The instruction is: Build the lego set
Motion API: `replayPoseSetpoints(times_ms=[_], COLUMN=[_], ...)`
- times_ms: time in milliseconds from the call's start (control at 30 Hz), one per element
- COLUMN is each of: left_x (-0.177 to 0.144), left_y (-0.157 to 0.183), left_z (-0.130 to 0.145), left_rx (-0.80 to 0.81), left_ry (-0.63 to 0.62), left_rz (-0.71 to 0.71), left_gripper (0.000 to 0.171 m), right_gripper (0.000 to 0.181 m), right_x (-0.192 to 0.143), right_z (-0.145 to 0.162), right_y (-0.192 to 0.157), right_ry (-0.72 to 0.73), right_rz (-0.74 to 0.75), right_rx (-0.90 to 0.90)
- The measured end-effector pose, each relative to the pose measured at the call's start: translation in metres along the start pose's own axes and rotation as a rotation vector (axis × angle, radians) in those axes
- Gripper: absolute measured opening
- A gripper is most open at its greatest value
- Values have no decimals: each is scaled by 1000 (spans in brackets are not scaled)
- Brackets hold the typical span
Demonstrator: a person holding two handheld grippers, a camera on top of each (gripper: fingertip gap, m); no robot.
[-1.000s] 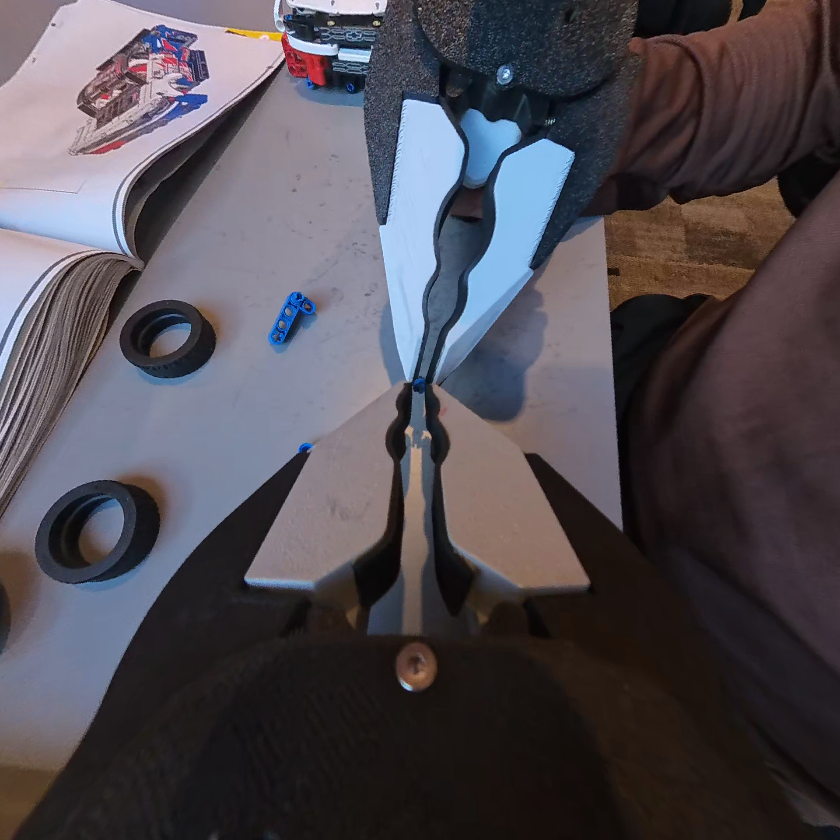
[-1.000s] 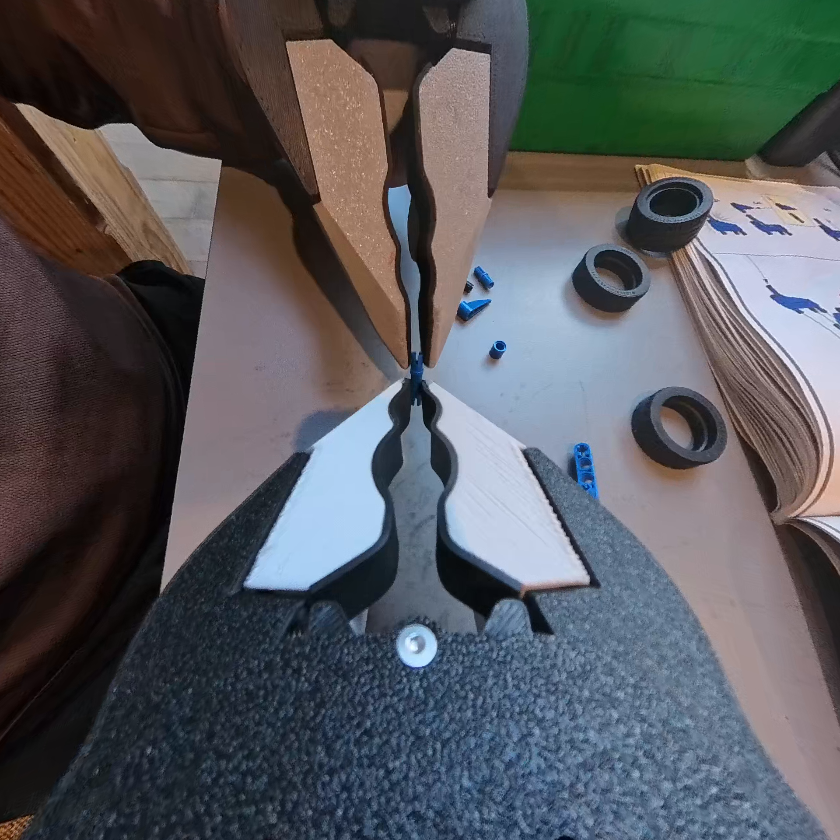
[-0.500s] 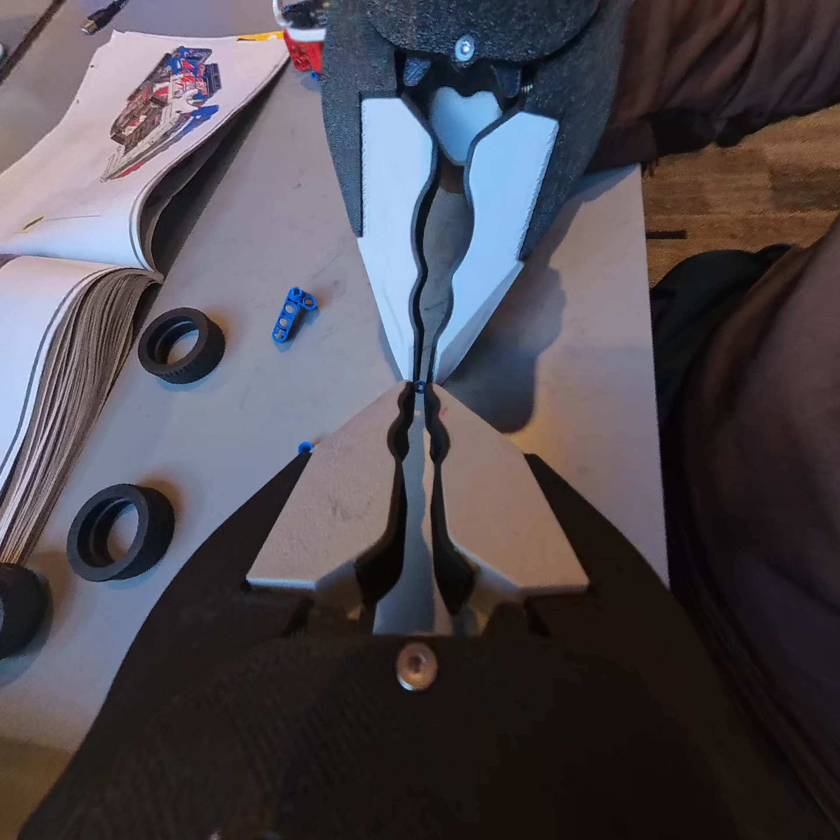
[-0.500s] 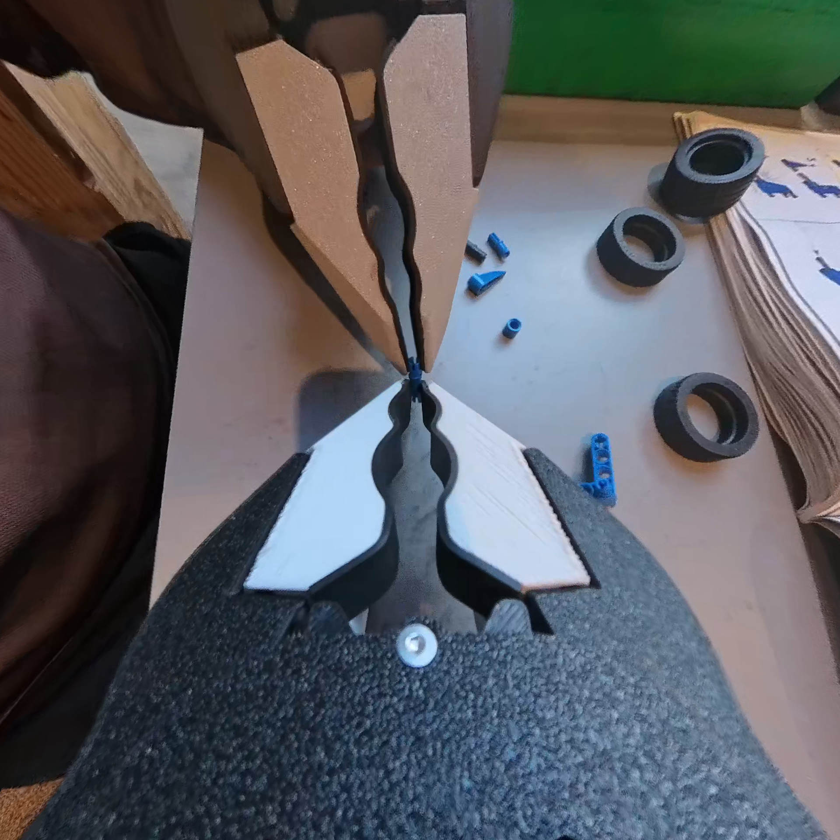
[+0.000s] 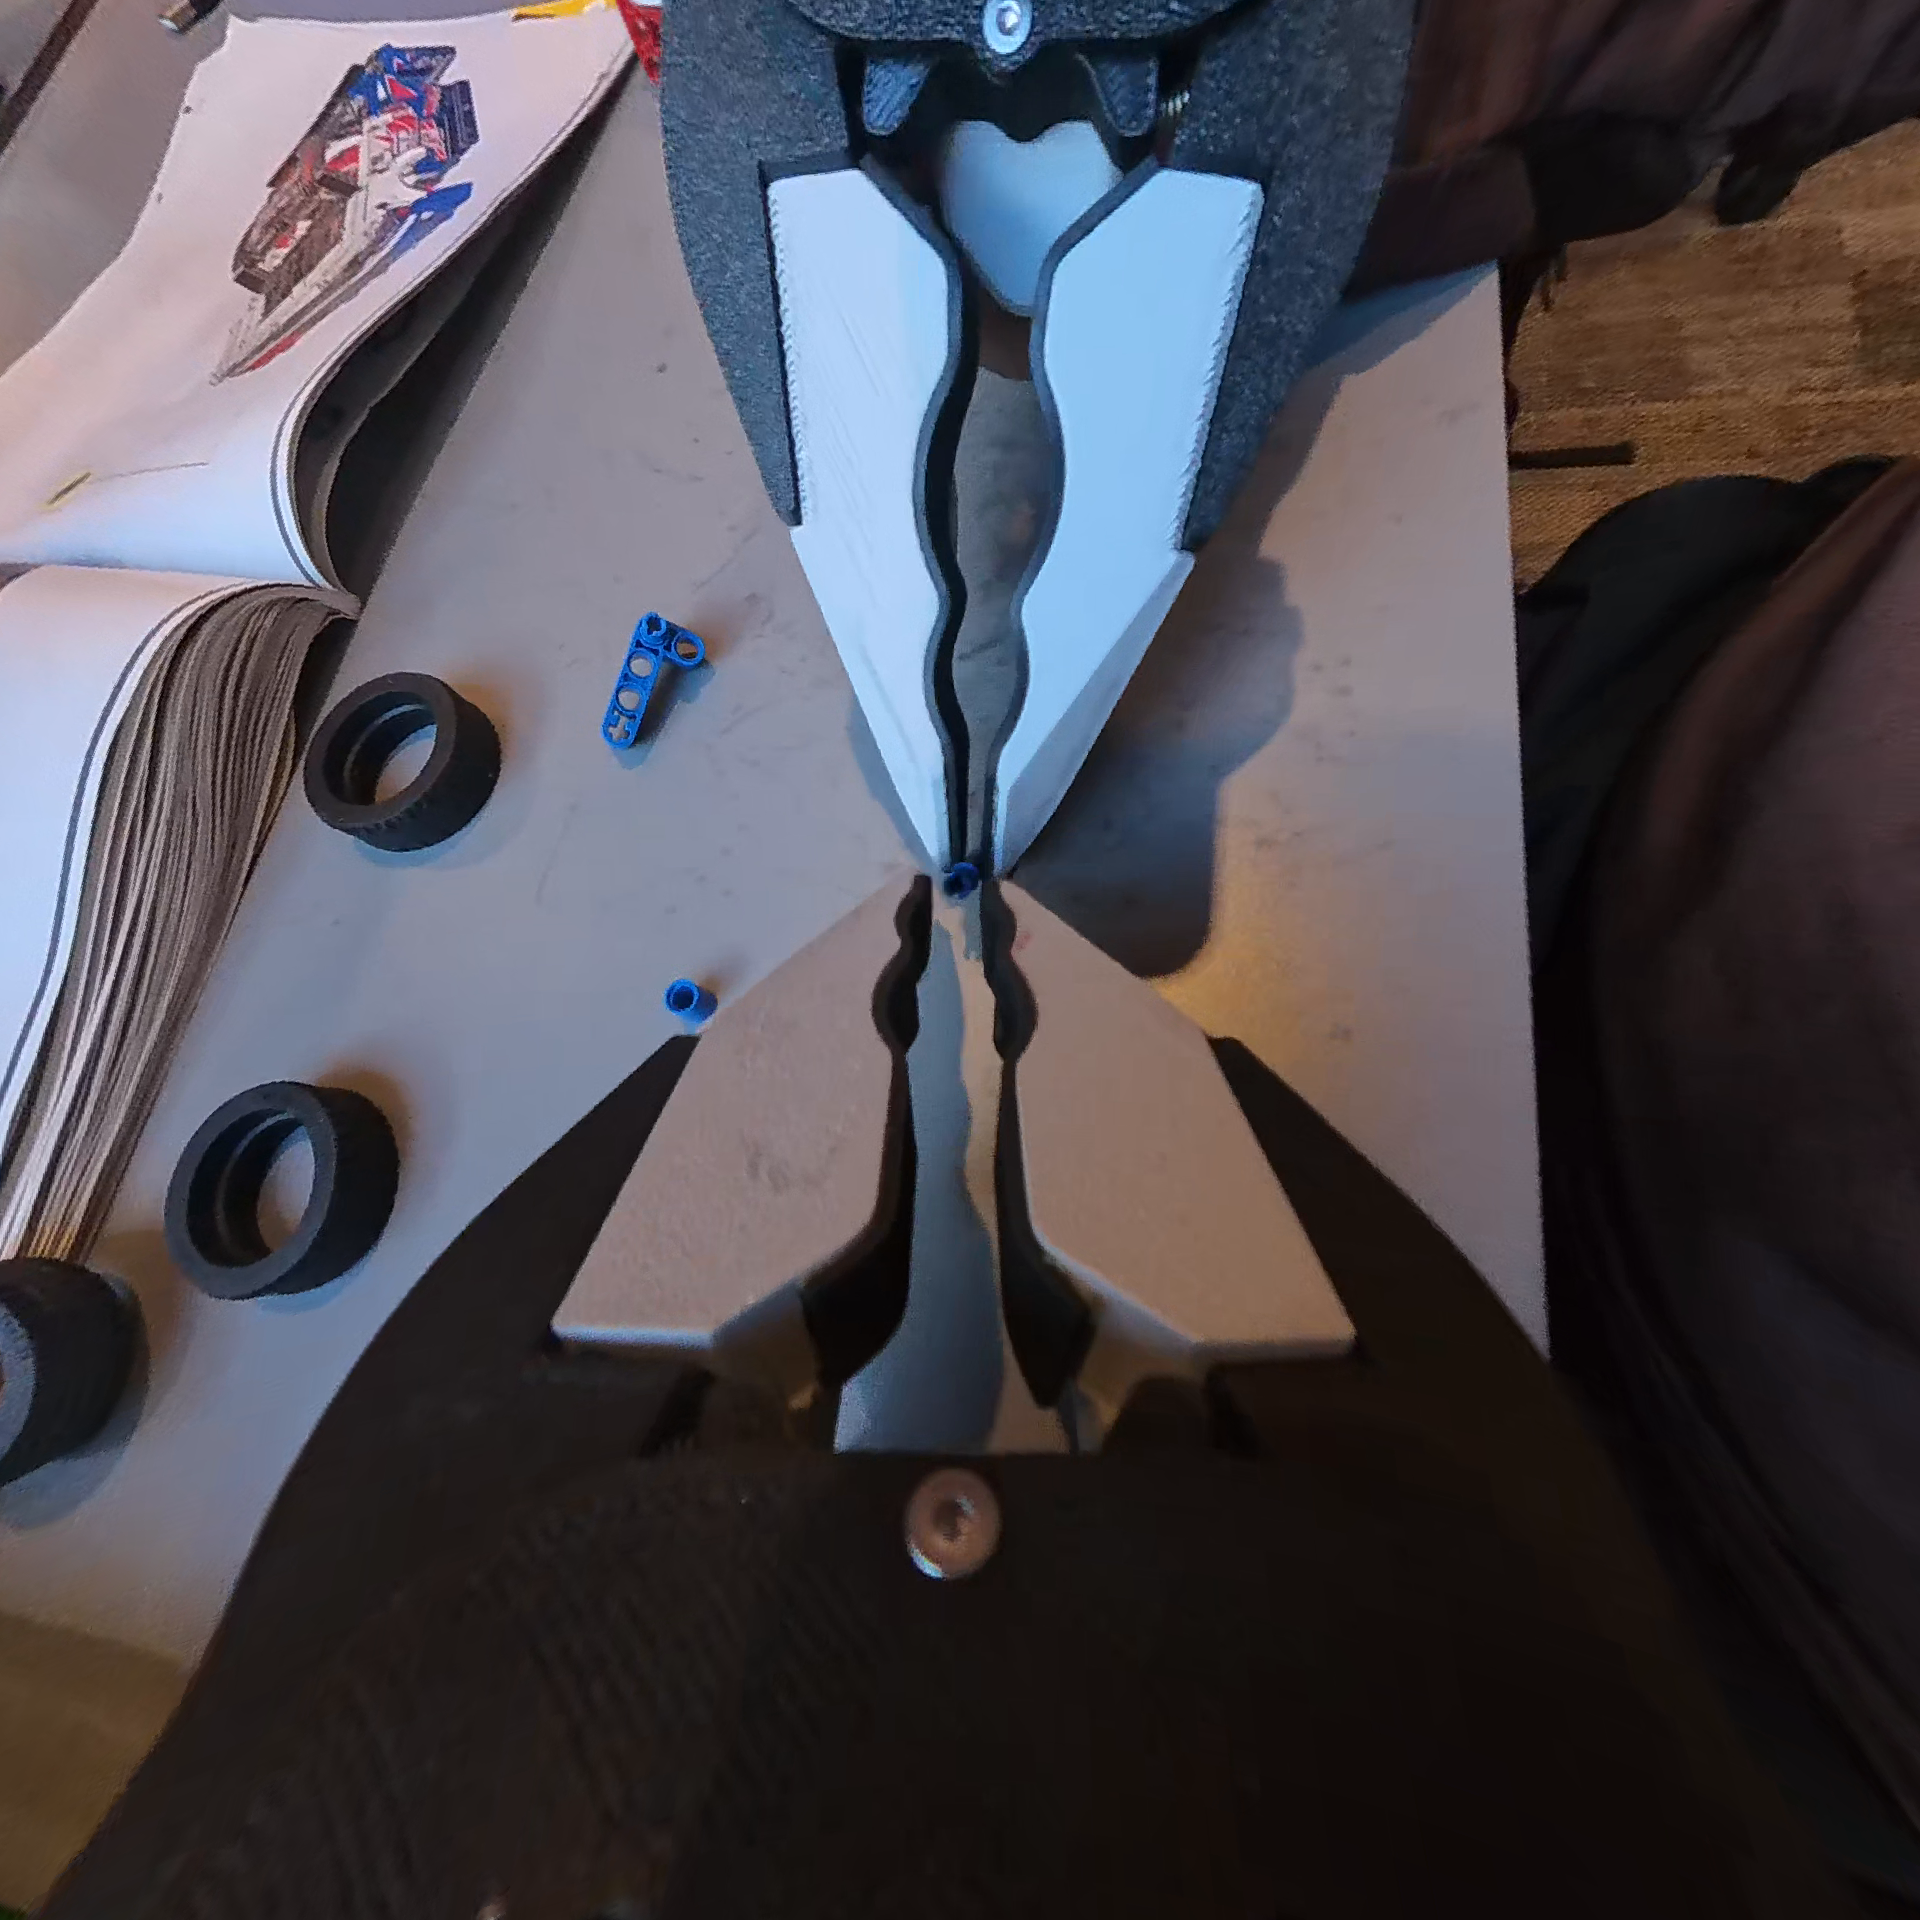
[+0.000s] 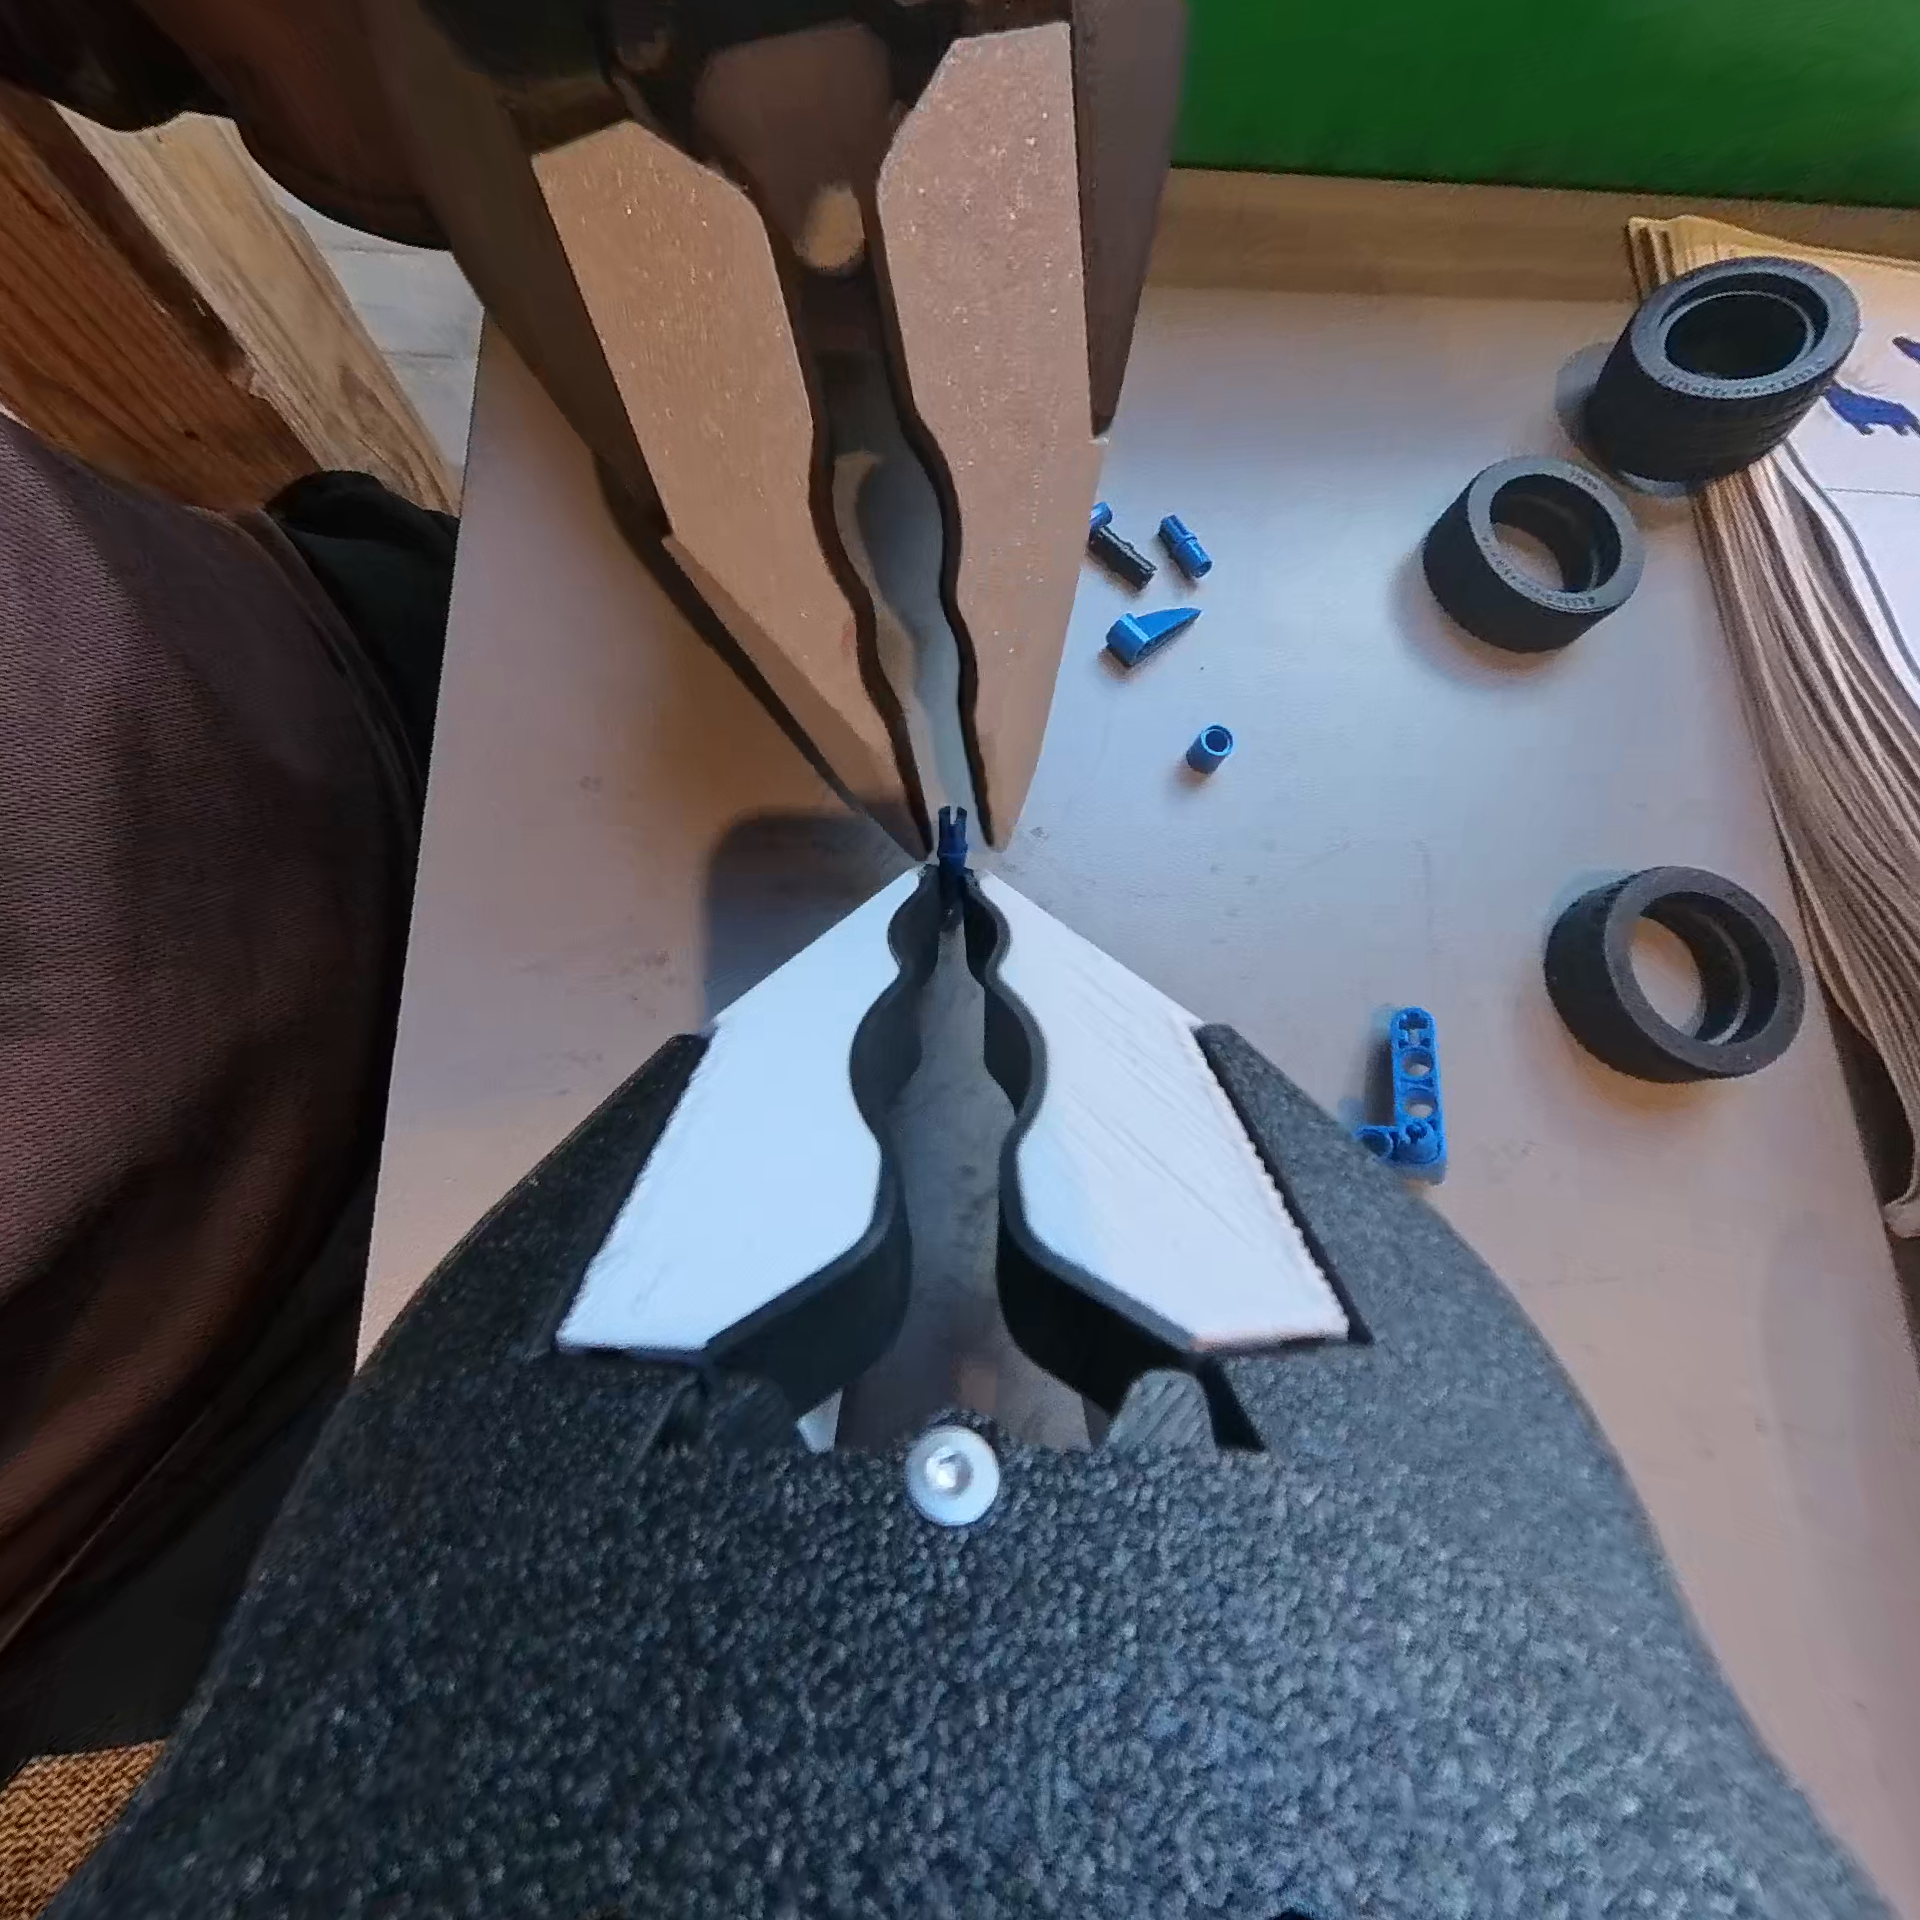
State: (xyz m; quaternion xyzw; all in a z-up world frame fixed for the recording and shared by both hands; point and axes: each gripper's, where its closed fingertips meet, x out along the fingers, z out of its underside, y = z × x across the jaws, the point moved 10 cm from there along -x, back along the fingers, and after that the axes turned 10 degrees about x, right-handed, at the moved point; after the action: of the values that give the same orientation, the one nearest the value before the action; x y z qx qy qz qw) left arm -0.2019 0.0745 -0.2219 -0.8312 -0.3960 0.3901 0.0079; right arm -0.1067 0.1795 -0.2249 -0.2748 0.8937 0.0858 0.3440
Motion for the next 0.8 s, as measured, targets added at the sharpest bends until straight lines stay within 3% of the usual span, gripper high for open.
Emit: replayPoseSetpoints(times_ms=[800], left_x=[-8], left_y=[-3], left_z=[1], left_rx=[-31], left_ry=[81], left_rz=[34], left_gripper=[2], right_gripper=[4], right_x=[-5], right_z=[0], right_y=[0], right_ry=[43], right_rz=[-15], right_rx=[4])
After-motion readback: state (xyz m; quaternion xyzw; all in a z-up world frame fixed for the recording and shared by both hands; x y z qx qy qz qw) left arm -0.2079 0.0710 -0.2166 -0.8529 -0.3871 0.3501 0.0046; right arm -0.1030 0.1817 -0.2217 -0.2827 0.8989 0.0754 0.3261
